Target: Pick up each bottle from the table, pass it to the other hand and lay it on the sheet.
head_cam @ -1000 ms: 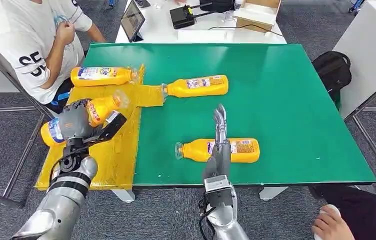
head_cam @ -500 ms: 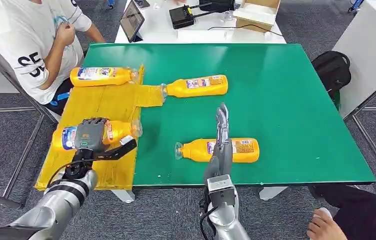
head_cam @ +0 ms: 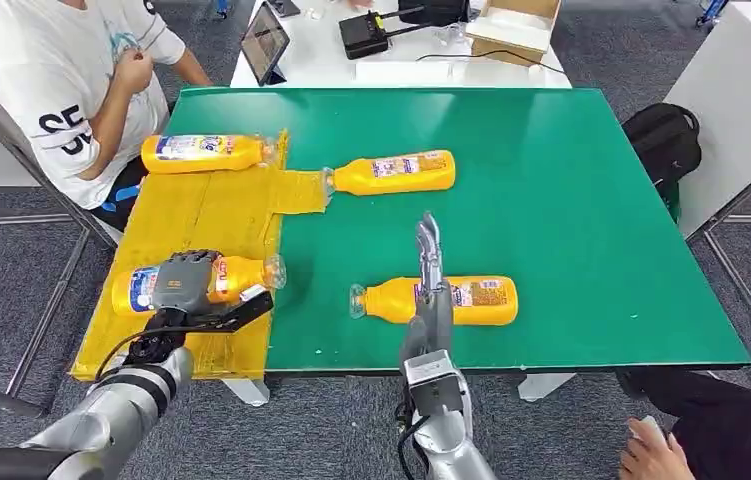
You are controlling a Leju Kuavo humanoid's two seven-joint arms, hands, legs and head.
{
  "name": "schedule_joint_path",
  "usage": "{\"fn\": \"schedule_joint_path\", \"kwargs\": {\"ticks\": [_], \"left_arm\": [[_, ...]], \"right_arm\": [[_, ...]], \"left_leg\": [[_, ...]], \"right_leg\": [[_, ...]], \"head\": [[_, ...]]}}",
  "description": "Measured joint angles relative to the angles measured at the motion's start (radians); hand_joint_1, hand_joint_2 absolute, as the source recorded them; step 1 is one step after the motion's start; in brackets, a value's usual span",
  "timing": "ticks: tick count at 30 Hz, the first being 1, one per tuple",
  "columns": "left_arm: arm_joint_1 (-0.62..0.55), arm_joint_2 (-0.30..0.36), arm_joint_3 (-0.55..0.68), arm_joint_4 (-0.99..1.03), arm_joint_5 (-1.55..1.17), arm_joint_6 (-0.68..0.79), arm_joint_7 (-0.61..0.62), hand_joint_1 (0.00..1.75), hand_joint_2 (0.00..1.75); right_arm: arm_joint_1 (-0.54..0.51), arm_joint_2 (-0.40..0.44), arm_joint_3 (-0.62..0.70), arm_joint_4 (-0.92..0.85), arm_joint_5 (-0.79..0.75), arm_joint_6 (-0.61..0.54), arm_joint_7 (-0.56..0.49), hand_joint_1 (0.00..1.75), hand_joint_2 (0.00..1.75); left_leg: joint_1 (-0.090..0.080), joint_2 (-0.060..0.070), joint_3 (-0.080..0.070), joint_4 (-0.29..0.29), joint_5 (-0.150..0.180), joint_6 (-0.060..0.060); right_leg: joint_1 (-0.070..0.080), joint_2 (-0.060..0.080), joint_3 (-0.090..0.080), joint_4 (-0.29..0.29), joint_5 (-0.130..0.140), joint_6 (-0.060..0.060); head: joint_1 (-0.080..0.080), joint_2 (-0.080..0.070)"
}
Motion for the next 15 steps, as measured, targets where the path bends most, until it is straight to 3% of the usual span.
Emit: {"fn": "schedule_joint_path", "kwargs": {"ticks": [3, 4, 5, 9, 10, 15], "left_arm": [[-0.001, 0.0, 0.002, 0.001, 0.0, 0.0, 0.0, 1.75, 1.75], [-0.001, 0.0, 0.003, 0.002, 0.002, -0.002, -0.001, 0.8, 1.75], [-0.002, 0.0, 0.005, 0.003, 0.008, -0.008, -0.005, 0.0, 1.75], [-0.005, 0.0, 0.025, 0.006, 0.036, -0.036, -0.021, 0.0, 1.75], [-0.006, -0.001, 0.034, 0.006, 0.055, -0.042, -0.034, 0.0, 0.0], [-0.008, -0.013, 0.132, 0.006, 0.209, -0.099, -0.156, 0.0, 0.0]], "right_arm": [[0.0, 0.0, 0.0, 0.006, 0.0, 0.0, 0.0, 0.0, 0.0], [0.0, 0.0, 0.0, 0.008, 0.0, 0.001, 0.0, 0.0, 0.0], [0.0, 0.0, 0.0, 0.009, 0.002, 0.002, 0.0, 0.0, 0.0], [-0.001, 0.002, 0.0, 0.021, 0.006, 0.013, 0.0, 0.0, 0.0], [-0.001, 0.003, 0.0, 0.024, 0.006, 0.013, 0.0, 0.0, 0.0], [-0.003, 0.004, -0.001, 0.044, 0.006, 0.029, 0.0, 0.0, 0.0]], "left_leg": [[0.0, 0.0, 0.0, 0.0, 0.0, 0.0], [0.0, 0.0, 0.0, 0.0, 0.0, 0.0], [0.0, 0.0, 0.0, 0.0, 0.0, 0.0], [0.0, 0.0, 0.001, 0.0, 0.0, 0.0], [0.0, 0.0, 0.001, 0.0, 0.0, 0.0], [0.0, -0.003, 0.003, 0.0, 0.0, 0.0]], "right_leg": [[0.0, 0.0, 0.0, 0.0, 0.0, 0.0], [0.0, 0.0, 0.0, 0.0, 0.0, 0.0], [0.0, 0.0, 0.0, 0.0, 0.0, 0.0], [0.0, 0.0, 0.001, 0.0, 0.0, 0.0], [0.0, 0.0, 0.001, 0.0, 0.0, 0.0], [0.0, -0.002, 0.004, 0.0, -0.001, 0.0]], "head": [[0.0, 0.0], [0.0, 0.0], [0.0, 0.0], [0.0, 0.0], [0.0, 0.0], [0.0, 0.0]]}}
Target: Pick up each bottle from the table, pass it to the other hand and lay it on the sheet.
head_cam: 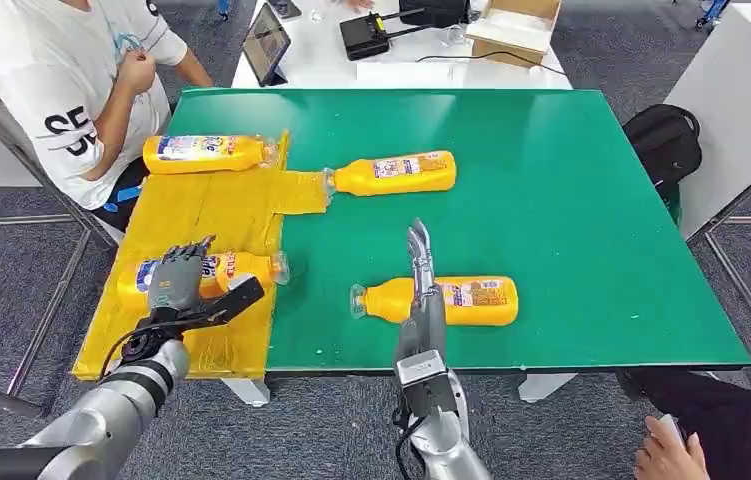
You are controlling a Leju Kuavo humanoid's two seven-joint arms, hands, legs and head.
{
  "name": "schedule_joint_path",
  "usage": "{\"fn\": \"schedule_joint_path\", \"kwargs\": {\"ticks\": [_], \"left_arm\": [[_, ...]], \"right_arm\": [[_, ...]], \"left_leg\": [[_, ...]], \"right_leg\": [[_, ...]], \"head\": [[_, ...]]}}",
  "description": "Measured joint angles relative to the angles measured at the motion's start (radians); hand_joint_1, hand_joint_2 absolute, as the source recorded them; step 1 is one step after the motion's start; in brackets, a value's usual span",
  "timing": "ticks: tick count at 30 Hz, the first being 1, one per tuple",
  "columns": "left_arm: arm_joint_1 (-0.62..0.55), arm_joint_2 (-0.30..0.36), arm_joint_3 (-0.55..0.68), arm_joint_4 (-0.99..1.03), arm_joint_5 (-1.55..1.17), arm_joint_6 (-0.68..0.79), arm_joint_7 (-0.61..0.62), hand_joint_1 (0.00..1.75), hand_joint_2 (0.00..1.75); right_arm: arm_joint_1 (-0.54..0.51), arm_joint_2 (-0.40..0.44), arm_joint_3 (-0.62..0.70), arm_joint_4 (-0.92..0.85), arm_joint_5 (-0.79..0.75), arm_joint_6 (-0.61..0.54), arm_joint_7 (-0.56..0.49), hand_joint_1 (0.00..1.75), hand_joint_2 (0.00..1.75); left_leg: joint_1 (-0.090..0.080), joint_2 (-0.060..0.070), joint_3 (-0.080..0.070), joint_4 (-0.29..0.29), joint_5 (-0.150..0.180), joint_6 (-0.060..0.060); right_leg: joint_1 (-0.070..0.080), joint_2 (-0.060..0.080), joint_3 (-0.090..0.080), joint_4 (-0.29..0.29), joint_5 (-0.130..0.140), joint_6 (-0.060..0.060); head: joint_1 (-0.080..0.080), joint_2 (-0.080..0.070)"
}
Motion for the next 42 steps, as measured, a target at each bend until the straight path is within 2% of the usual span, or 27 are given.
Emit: {"fn": "schedule_joint_path", "kwargs": {"ticks": [4, 7, 23, 25, 26, 27, 28, 31, 35, 42], "left_arm": [[-0.01, -0.011, 0.076, -0.002, 0.073, -0.069, -0.082, 0.0, 0.0], [-0.013, -0.022, 0.116, -0.003, 0.085, -0.093, -0.106, 0.0, 0.0], [-0.015, -0.047, 0.205, -0.017, 0.156, -0.165, -0.223, 0.0, 0.0], [-0.015, -0.049, 0.217, -0.02, 0.197, -0.192, -0.267, 0.0, 0.0], [-0.015, -0.053, 0.233, -0.027, 0.245, -0.226, -0.312, 0.0, 1.75], [-0.014, -0.057, 0.245, -0.031, 0.276, -0.244, -0.34, 0.0, 1.75], [-0.01, -0.066, 0.262, -0.044, 0.345, -0.253, -0.371, 0.0, 1.75], [0.027, -0.101, 0.264, -0.156, 0.666, -0.231, -0.394, 0.0, 1.75], [0.089, -0.137, 0.235, -0.358, 0.976, -0.121, -0.399, 0.0, 1.75], [0.293, -0.154, 0.092, -0.779, 1.09, 0.064, -0.401, 0.0, 1.75]], "right_arm": [[-0.012, 0.002, -0.003, 0.031, 0.005, 0.025, 0.0, 0.0, 0.0], [-0.017, 0.007, -0.007, 0.048, 0.042, -0.011, 0.0, 0.0, 0.0], [-0.031, 0.016, -0.031, 0.109, 0.029, -0.005, 0.0, 0.0, 0.0], [-0.031, 0.016, -0.032, 0.113, 0.03, 0.001, 0.0, 0.0, 0.0], [-0.031, 0.016, -0.036, 0.116, 0.033, 0.006, 0.0, 0.0, 0.0], [-0.031, 0.017, -0.039, 0.118, 0.036, 0.009, 0.0, 0.0, 0.0], [-0.031, 0.018, -0.043, 0.121, 0.045, 0.014, 0.0, 0.0, 1.75], [-0.034, 0.021, -0.057, 0.142, 0.114, 0.023, 0.0, 0.0, 1.75], [-0.061, 0.014, -0.077, 0.191, 0.263, 0.004, 0.018, 0.0, 1.75], [-0.125, -0.063, -0.13, 0.214, 0.47, -0.048, 0.134, 0.0, 1.75]], "left_leg": [[0.0, -0.002, 0.004, 0.0, 0.0, 0.0], [0.0, -0.002, 0.005, -0.001, 0.001, -0.001], [0.0, -0.002, 0.005, -0.001, 0.004, -0.001], [0.0, -0.002, 0.005, -0.001, 0.004, -0.001], [0.0, -0.002, 0.005, -0.001, 0.004, -0.001], [0.0, -0.002, 0.004, -0.001, 0.004, -0.001], [0.0, -0.002, 0.004, -0.001, 0.004, -0.001], [0.0, -0.001, 0.002, -0.001, 0.004, -0.001], [0.0, 0.0, -0.001, 0.0, 0.004, 0.0], [0.0, -0.001, -0.005, 0.0, 0.004, 0.0]], "right_leg": [[0.0, -0.002, 0.005, 0.0, -0.001, 0.0], [0.0, -0.002, 0.005, 0.0, 0.0, -0.002], [0.0, -0.002, 0.005, 0.0, 0.003, -0.003], [0.0, -0.002, 0.005, 0.0, 0.003, -0.003], [0.0, -0.002, 0.005, 0.0, 0.003, -0.003], [0.0, -0.002, 0.005, 0.0, 0.003, -0.003], [0.0, -0.002, 0.004, 0.0, 0.003, -0.003], [0.0, -0.002, 0.001, 0.0, 0.004, -0.002], [0.0, -0.001, -0.002, 0.0, 0.005, -0.002], [0.0, -0.002, -0.004, -0.001, 0.003, -0.001]], "head": [[0.0, 0.0], [0.0, 0.0], [0.0, 0.0], [0.0, 0.0], [0.0, 0.0], [0.0, 0.0], [0.0, 0.0], [0.0, 0.0], [0.0, 0.0], [0.0, 0.0]]}}
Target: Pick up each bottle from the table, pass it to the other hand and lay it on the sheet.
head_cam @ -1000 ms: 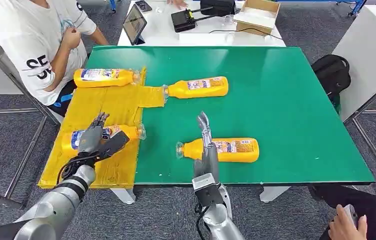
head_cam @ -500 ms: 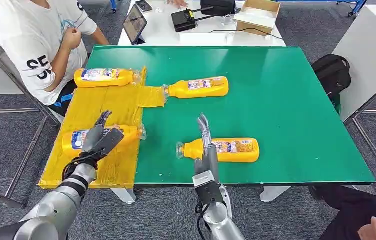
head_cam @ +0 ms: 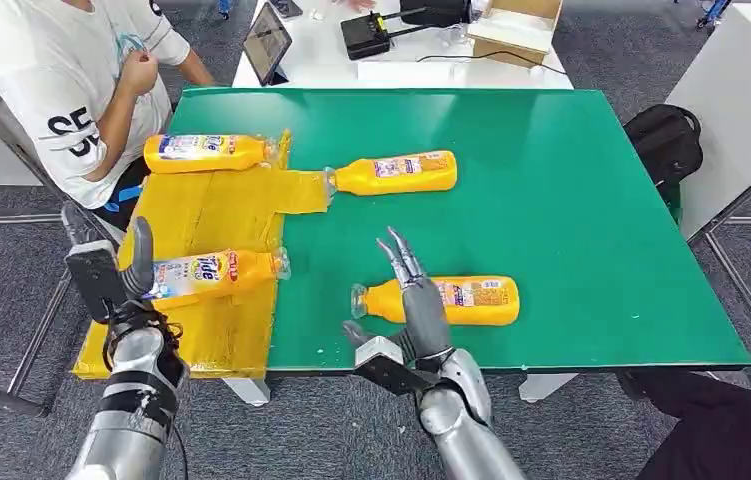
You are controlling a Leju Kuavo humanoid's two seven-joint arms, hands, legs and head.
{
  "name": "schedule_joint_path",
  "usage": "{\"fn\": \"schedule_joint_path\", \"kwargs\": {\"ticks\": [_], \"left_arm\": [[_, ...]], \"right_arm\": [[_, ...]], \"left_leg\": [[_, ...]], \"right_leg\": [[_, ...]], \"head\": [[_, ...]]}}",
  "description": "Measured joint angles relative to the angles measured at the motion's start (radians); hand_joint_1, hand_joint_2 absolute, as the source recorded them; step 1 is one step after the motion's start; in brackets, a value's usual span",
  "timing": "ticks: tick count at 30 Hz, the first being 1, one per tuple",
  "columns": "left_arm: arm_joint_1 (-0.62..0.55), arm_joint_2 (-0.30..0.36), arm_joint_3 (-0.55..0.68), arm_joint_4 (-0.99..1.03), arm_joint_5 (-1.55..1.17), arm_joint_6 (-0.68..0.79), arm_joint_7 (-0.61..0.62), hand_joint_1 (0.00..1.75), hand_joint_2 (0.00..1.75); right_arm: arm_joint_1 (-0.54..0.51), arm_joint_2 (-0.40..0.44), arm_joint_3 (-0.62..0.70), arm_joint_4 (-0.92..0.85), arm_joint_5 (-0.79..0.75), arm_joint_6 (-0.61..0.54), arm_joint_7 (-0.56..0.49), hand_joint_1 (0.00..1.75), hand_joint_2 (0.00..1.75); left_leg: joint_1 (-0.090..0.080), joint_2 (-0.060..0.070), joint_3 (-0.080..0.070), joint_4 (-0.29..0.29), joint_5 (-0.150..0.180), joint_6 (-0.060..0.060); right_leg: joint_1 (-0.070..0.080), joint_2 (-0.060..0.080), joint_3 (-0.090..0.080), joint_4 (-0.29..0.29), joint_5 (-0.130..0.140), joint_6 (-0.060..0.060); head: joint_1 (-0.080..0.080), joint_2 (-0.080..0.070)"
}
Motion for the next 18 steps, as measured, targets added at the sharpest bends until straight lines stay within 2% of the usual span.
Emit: {"fn": "schedule_joint_path", "kwargs": {"ticks": [6, 12, 18], "left_arm": [[0.133, -0.001, -0.125, -0.206, 0.017, 0.061, 0.0, 0.0, 1.75], [0.194, -0.001, -0.198, -0.246, 0.013, 0.07, 0.0, 0.0, 1.75], [0.208, -0.001, -0.221, -0.253, 0.006, 0.07, 0.0, 0.0, 1.75]], "right_arm": [[-0.027, -0.092, -0.047, 0.0, 0.109, 0.042, 0.115, 0.0, 1.75], [-0.054, -0.162, -0.098, 0.015, 0.16, 0.123, 0.187, 0.0, 1.75], [-0.072, -0.191, -0.108, 0.052, 0.184, 0.186, 0.223, 0.0, 1.75]], "left_leg": [[-0.001, 0.0, -0.001, 0.0, -0.001, 0.0], [0.0, 0.0, -0.001, 0.0, -0.001, 0.0], [0.0, 0.0, -0.001, 0.0, -0.001, 0.0]], "right_leg": [[0.0, 0.0, 0.0, 0.0, 0.0, 0.0], [0.0, 0.0, -0.001, 0.0, 0.0, 0.0], [0.0, 0.0, -0.001, 0.0, 0.0, 0.0]], "head": [[0.001, 0.0], [0.0, 0.0], [0.0, 0.0]]}}
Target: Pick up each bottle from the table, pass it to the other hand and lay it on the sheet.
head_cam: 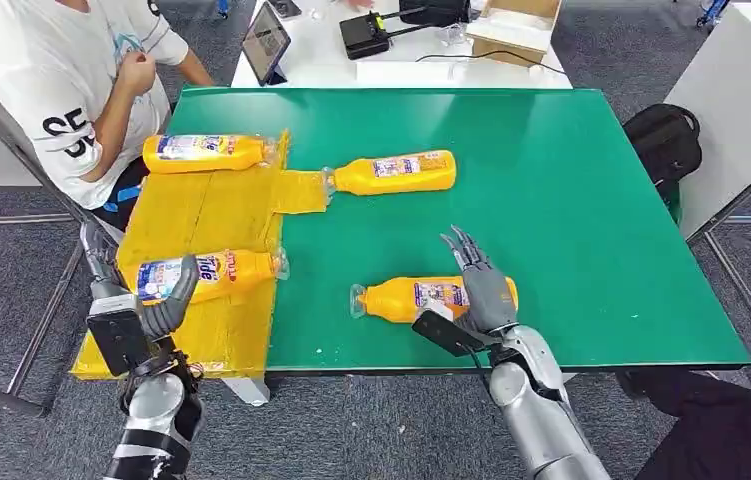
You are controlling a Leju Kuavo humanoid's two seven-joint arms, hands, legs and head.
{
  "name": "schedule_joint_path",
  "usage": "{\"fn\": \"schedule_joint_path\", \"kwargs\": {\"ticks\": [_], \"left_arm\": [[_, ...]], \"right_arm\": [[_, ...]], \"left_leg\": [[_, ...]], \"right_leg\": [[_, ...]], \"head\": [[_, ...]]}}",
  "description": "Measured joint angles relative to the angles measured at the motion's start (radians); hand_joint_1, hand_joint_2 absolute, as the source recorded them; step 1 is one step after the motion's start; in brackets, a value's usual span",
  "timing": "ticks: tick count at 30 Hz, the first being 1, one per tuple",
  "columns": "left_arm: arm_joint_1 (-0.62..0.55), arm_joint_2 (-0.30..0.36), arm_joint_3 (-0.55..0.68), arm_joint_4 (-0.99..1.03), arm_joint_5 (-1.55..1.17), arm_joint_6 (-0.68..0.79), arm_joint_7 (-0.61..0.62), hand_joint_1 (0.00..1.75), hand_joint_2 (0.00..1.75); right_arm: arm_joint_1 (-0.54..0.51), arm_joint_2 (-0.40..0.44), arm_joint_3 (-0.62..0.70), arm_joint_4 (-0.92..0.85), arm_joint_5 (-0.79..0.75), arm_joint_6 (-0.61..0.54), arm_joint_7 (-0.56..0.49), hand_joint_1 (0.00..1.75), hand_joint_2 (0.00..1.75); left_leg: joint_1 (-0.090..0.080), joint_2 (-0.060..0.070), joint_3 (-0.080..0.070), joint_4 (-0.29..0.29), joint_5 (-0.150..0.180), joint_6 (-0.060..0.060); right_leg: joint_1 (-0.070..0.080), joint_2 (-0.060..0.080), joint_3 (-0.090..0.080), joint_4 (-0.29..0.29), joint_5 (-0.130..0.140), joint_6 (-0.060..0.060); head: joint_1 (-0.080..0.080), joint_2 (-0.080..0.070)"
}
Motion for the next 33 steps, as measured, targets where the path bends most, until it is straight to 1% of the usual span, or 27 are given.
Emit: {"fn": "schedule_joint_path", "kwargs": {"ticks": [5, 16, 25, 30, 33], "left_arm": [[0.008, -0.001, -0.013, 0.002, -0.007, -0.007, 0.0, 0.0, 1.75], [0.01, -0.006, -0.018, 0.013, -0.01, -0.019, 0.001, 0.0, 1.75], [-0.002, -0.016, -0.027, 0.057, -0.003, -0.035, 0.001, 0.0, 1.75], [-0.007, -0.02, -0.028, 0.077, 0.005, -0.055, 0.001, 0.0, 1.75], [-0.01, -0.024, -0.028, 0.085, 0.006, -0.057, 0.001, 0.0, 1.75]], "right_arm": [[-0.028, -0.031, 0.0, 0.098, 0.027, 0.057, 0.045, 0.0, 1.75], [-0.075, -0.051, 0.0, 0.184, 0.029, 0.062, 0.053, 0.0, 1.75], [-0.14, -0.07, -0.001, 0.285, 0.04, 0.072, 0.058, 0.0, 1.75], [-0.189, -0.098, -0.001, 0.327, 0.054, 0.12, 0.093, 0.0, 1.75], [-0.202, -0.109, -0.001, 0.344, 0.058, 0.125, 0.096, 0.0, 1.75]], "left_leg": [[0.0, 0.0, -0.001, 0.0, 0.0, 0.0], [0.0, 0.0, 0.0, 0.0, 0.0, 0.0], [0.0, 0.0, 0.003, 0.0, 0.0, 0.0], [0.0, 0.0, 0.003, 0.0, 0.001, 0.001], [0.0, 0.0, 0.003, 0.0, 0.001, 0.001]], "right_leg": [[0.0, 0.0, 0.0, 0.0, 0.0, 0.0], [0.0, 0.0, 0.0, 0.0, 0.0, 0.0], [0.0, 0.0, 0.003, -0.001, 0.0, 0.0], [0.0, 0.0, 0.004, -0.001, 0.001, 0.001], [0.0, 0.0, 0.004, -0.001, 0.001, 0.001]], "head": [[0.0, 0.0], [0.0, 0.0], [0.0, 0.0], [0.0, 0.0], [0.0, 0.0]]}}
